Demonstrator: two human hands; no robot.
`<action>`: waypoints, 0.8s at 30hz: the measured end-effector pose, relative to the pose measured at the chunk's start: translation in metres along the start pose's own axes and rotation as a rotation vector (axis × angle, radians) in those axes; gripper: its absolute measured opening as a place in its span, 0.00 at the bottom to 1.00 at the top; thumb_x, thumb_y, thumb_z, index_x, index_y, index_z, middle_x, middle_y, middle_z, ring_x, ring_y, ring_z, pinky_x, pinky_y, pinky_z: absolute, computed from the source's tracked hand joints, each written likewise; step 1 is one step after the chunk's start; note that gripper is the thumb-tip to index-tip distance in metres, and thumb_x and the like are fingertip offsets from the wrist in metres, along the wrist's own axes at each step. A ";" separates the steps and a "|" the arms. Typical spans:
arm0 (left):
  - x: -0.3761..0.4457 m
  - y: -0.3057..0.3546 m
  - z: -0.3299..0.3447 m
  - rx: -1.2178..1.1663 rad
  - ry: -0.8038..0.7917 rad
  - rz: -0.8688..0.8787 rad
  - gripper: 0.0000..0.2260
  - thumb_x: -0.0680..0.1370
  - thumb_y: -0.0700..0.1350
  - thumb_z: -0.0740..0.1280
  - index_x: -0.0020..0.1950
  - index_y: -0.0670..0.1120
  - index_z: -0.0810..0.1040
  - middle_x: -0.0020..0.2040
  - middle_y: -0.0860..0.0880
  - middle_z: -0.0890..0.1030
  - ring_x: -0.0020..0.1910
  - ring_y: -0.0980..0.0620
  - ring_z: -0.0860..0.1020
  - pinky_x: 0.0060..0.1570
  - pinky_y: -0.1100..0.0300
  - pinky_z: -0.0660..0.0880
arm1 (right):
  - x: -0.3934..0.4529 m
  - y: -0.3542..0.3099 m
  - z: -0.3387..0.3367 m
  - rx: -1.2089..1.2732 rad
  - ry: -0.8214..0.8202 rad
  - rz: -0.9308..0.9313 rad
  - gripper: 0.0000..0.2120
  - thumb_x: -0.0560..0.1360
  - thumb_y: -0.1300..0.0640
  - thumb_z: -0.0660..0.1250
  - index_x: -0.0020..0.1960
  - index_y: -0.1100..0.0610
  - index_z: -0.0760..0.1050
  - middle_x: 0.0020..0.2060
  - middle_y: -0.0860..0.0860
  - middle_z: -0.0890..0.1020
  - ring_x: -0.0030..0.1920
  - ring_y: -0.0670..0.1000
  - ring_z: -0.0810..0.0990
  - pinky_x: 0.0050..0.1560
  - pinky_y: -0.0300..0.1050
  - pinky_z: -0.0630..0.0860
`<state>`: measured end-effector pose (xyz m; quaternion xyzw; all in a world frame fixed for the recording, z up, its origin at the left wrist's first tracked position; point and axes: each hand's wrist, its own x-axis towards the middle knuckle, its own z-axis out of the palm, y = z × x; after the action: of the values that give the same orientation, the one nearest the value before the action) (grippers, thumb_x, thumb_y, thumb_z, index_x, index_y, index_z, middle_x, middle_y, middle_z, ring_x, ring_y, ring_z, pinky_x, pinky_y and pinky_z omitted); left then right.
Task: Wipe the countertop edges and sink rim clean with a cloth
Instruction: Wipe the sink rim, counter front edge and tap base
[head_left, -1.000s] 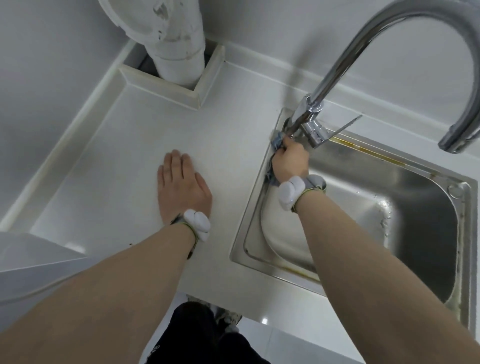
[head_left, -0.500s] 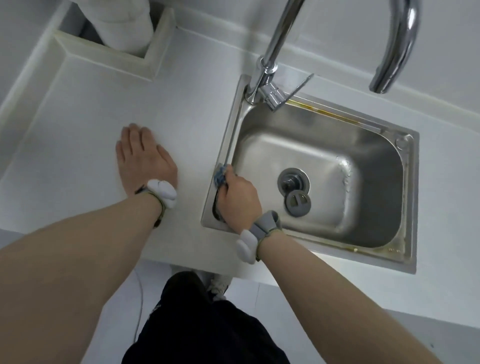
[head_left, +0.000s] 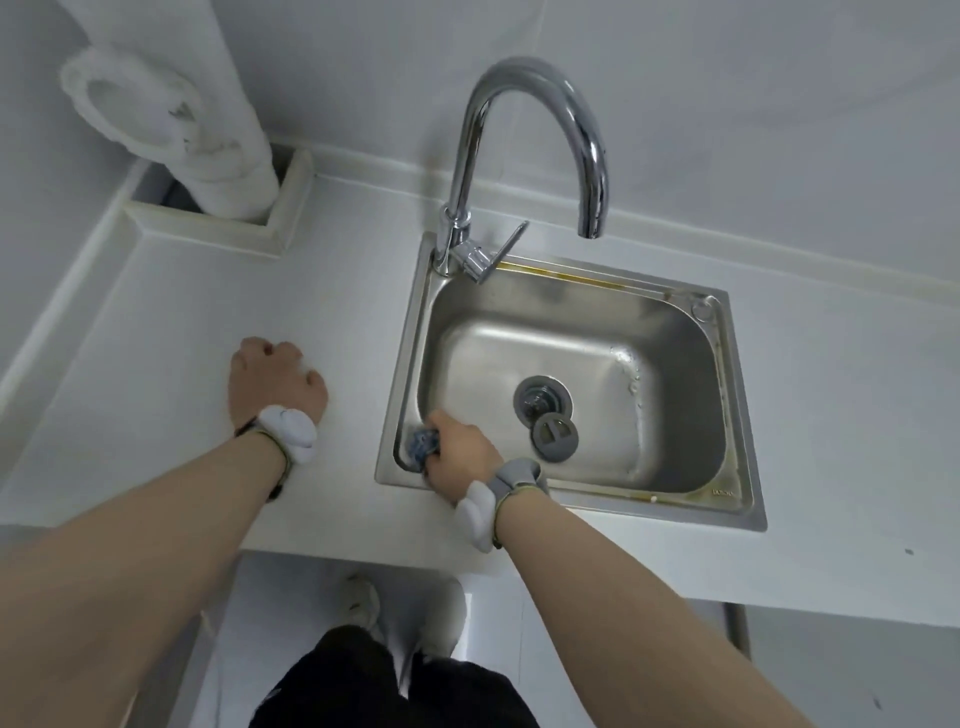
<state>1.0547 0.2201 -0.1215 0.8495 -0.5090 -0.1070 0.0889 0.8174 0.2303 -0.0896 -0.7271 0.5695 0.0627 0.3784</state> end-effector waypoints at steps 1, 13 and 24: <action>-0.009 0.009 -0.008 -0.029 -0.032 0.015 0.11 0.75 0.45 0.65 0.52 0.39 0.78 0.53 0.37 0.74 0.53 0.39 0.72 0.49 0.51 0.72 | -0.004 0.007 -0.004 0.015 -0.014 0.014 0.13 0.72 0.61 0.61 0.56 0.54 0.68 0.48 0.59 0.79 0.47 0.61 0.77 0.41 0.44 0.71; -0.071 0.073 -0.030 0.093 -0.746 0.214 0.12 0.79 0.51 0.62 0.53 0.44 0.76 0.52 0.47 0.80 0.51 0.47 0.79 0.43 0.63 0.70 | -0.034 0.072 -0.039 0.000 0.087 0.347 0.09 0.72 0.54 0.67 0.50 0.55 0.76 0.49 0.54 0.81 0.52 0.56 0.79 0.45 0.41 0.73; -0.071 0.072 -0.036 0.066 -0.796 0.189 0.15 0.81 0.45 0.61 0.65 0.39 0.71 0.63 0.43 0.77 0.62 0.44 0.76 0.53 0.61 0.71 | 0.005 -0.011 0.002 0.107 0.128 0.271 0.11 0.68 0.53 0.71 0.40 0.50 0.68 0.45 0.54 0.80 0.51 0.57 0.79 0.41 0.40 0.69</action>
<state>0.9713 0.2506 -0.0618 0.6936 -0.5826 -0.4023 -0.1327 0.8293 0.2281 -0.0887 -0.6248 0.6877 0.0362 0.3678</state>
